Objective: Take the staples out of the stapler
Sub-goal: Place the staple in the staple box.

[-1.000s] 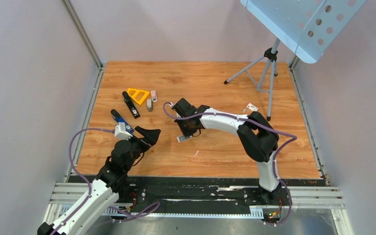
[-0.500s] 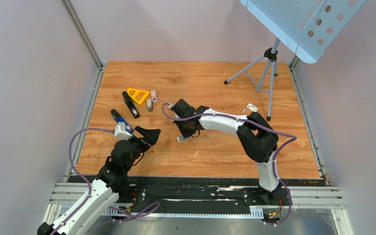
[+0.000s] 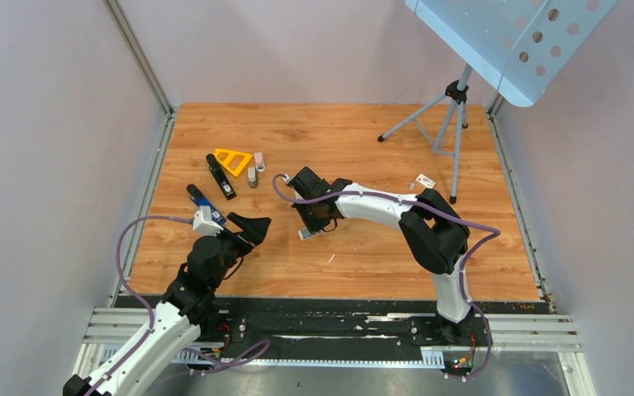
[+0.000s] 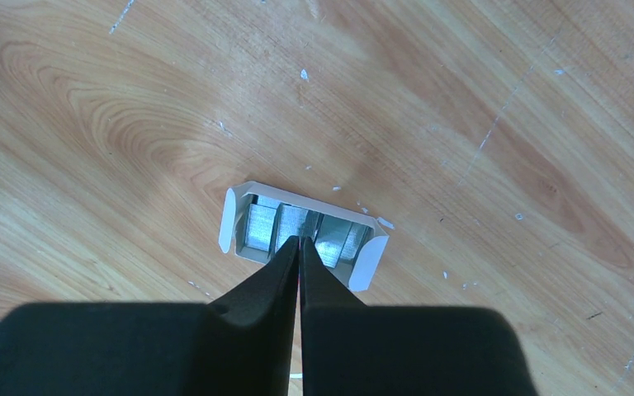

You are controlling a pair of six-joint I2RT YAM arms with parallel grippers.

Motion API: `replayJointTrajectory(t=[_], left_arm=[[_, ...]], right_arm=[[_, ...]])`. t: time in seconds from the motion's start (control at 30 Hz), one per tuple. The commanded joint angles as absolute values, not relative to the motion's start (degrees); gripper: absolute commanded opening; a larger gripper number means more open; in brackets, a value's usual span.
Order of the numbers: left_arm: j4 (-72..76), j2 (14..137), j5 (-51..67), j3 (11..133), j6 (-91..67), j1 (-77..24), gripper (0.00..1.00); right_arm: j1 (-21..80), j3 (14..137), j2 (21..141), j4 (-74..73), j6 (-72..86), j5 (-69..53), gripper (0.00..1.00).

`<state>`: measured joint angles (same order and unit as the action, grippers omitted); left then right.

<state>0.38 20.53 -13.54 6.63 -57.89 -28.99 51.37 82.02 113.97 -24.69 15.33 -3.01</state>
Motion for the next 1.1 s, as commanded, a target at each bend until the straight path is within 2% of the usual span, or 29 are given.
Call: replayJointTrajectory(t=[0.0,0.1,0.27,0.5,0.6,0.73,0.8,0.83,1.07], left_arm=[[1.5,20.48,-14.33,5.87,-57.97,-28.56,0.98],[1.37,20.35,-14.28,5.94,-58.01,-28.57,0.98],[1.05,19.89,-14.41,6.16,-57.76,-28.56,0.99],[1.7,18.26,-14.1,7.02,-55.83,-28.59,1.0],[2.3,16.79,-14.27,7.0,-55.38,-28.56,1.0],[3.58,13.81,-15.12,5.97,-56.15,-28.56,1.0],[4.44,11.94,-15.28,5.01,-56.88,-28.56,1.0],[4.98,11.01,-15.37,4.33,-57.39,-28.56,1.0],[7.0,5.03,-17.19,0.53,-61.02,-28.56,1.0]], right_arm=[[52.56,83.53,114.9,-26.49,14.65,-3.32,0.05],[52.56,83.51,114.68,-26.51,14.21,-2.89,0.07],[52.54,84.25,113.29,-26.54,12.73,-2.43,0.2],[51.33,84.76,108.48,-26.61,8.11,-2.29,0.23],[49.23,83.9,106.42,-26.74,2.47,-11.72,0.23],[43.3,82.84,104.43,-30.59,-12.26,-33.38,0.25],[40.11,82.77,103.81,-33.7,-17.97,-40.52,0.27],[38.79,82.66,103.42,-35.0,-20.1,-41.25,0.31],[29.32,78.97,100.68,-38.88,-28.67,-39.15,0.39]])
